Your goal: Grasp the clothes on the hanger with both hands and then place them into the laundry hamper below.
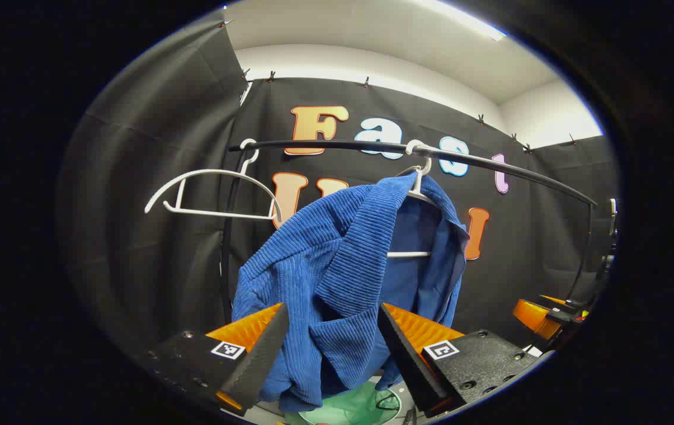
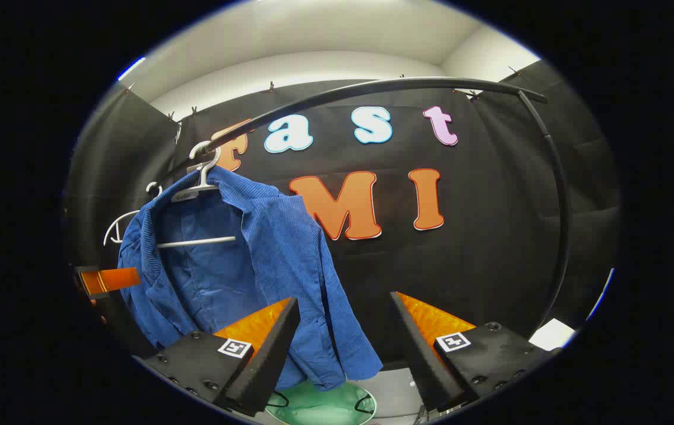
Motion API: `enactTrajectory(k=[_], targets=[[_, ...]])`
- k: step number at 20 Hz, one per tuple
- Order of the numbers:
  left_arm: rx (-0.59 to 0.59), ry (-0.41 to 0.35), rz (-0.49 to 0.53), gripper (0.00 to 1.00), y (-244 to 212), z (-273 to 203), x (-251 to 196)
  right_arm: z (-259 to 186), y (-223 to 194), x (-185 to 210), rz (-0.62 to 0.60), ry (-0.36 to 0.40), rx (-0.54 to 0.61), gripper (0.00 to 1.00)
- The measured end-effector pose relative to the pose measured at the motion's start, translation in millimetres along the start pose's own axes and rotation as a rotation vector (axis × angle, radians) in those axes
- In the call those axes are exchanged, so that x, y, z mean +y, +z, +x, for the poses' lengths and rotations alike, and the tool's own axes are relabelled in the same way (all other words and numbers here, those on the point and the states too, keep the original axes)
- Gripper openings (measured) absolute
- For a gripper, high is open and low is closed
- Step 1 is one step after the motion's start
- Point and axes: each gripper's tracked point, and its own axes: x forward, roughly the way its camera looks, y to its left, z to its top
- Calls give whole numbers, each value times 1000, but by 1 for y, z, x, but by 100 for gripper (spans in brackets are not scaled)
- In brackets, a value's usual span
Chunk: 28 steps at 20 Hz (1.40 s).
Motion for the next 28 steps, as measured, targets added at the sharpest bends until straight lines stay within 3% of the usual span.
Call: enactTrajectory(k=[2,3,5,8,11,12,13,14,25,26,28], targets=[[0,-4,2,92,-1,1,-1,1,0,1,0,-1,0,98],[-2,-7,4,92,0,3,0,2,1,2,-2,-2,-1,90],[-7,-10,11,95,1,4,1,1,4,0,-8,-10,-7,94],[-3,-20,11,92,-1,8,1,1,3,-2,-9,-26,-8,100],[3,-35,7,92,-3,11,0,-1,2,-3,-11,-40,-11,90],[3,-40,8,95,-3,12,1,-2,2,-4,-12,-45,-13,98],[3,-45,8,95,-3,12,0,-2,3,-4,-12,-50,-13,98],[3,-50,8,95,-3,13,-1,-3,3,-5,-12,-55,-15,90],[7,-78,2,92,-5,11,-2,-12,1,0,-15,-77,-15,90],[4,-78,4,95,-5,11,-2,-11,1,2,-13,-69,-15,98],[-1,-68,7,92,-4,11,0,-7,3,9,-9,-48,-17,98]])
